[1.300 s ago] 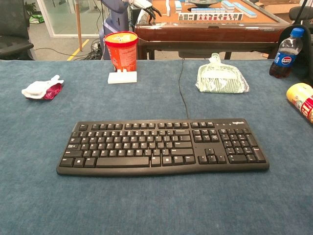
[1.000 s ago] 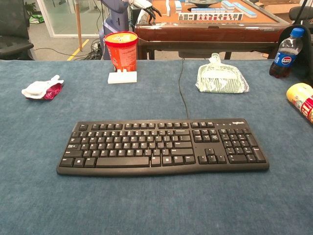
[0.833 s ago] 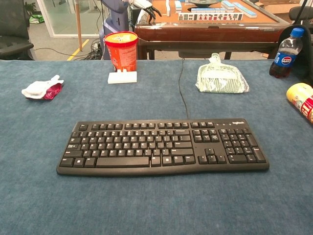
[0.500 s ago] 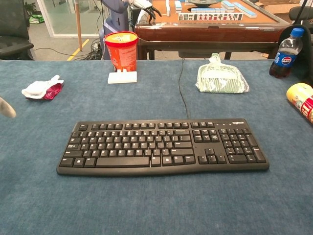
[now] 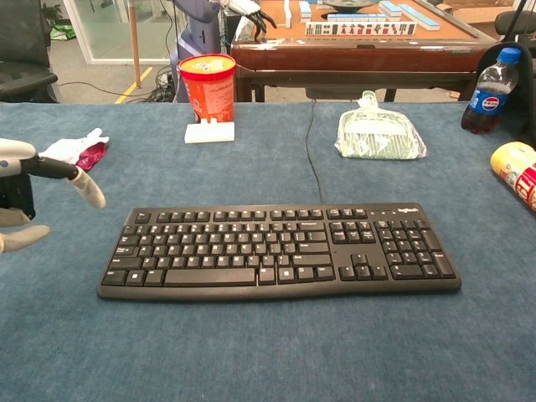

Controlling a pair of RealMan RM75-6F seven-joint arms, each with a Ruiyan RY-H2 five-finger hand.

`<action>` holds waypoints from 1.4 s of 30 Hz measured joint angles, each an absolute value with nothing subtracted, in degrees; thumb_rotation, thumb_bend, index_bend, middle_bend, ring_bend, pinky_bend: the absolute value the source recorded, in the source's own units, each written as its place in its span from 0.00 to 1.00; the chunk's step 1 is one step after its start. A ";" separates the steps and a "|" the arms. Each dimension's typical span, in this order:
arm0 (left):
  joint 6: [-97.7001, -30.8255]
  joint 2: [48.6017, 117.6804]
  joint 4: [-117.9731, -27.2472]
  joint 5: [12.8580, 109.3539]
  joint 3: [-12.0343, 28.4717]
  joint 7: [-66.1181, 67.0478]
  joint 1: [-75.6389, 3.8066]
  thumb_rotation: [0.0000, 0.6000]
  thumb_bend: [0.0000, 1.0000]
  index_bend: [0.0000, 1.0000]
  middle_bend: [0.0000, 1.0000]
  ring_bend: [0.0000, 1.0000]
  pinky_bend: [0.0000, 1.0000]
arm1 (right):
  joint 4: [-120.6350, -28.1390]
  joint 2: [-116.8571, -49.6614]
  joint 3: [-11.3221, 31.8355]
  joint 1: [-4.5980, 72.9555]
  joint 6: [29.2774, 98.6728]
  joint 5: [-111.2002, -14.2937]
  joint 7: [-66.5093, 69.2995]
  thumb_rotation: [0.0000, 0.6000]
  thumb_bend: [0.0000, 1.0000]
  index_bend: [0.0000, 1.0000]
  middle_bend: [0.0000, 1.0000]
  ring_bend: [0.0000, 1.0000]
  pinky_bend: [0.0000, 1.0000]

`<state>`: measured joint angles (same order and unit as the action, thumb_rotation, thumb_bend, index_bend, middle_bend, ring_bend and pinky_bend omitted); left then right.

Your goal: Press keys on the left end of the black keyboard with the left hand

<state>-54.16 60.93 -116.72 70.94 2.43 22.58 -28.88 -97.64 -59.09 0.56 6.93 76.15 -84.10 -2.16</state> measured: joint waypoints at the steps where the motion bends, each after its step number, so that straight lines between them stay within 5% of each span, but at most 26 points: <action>1: -53.48 60.94 -116.94 69.59 2.59 23.18 -29.54 1.00 0.45 0.25 1.00 0.95 1.00 | -97.64 -59.08 0.57 6.97 76.07 -84.07 -2.16 1.00 0.00 0.17 0.30 0.21 0.38; 15: -50.07 65.17 -117.05 50.06 2.56 33.92 -40.07 1.00 0.45 0.25 1.00 0.96 1.00 | -98.18 -58.40 0.59 6.60 77.12 -84.66 -1.65 1.00 0.00 0.17 0.30 0.21 0.38; 42: -55.80 74.23 -113.90 39.34 -0.44 39.88 -48.64 1.00 0.45 0.24 1.00 0.96 1.00 | -98.71 -57.46 0.74 6.01 78.41 -85.41 -0.77 1.00 0.00 0.17 0.30 0.21 0.38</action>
<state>-55.80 74.23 -113.90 39.34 -0.44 39.88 -48.64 -98.71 -57.46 0.74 6.01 78.41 -85.41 -0.77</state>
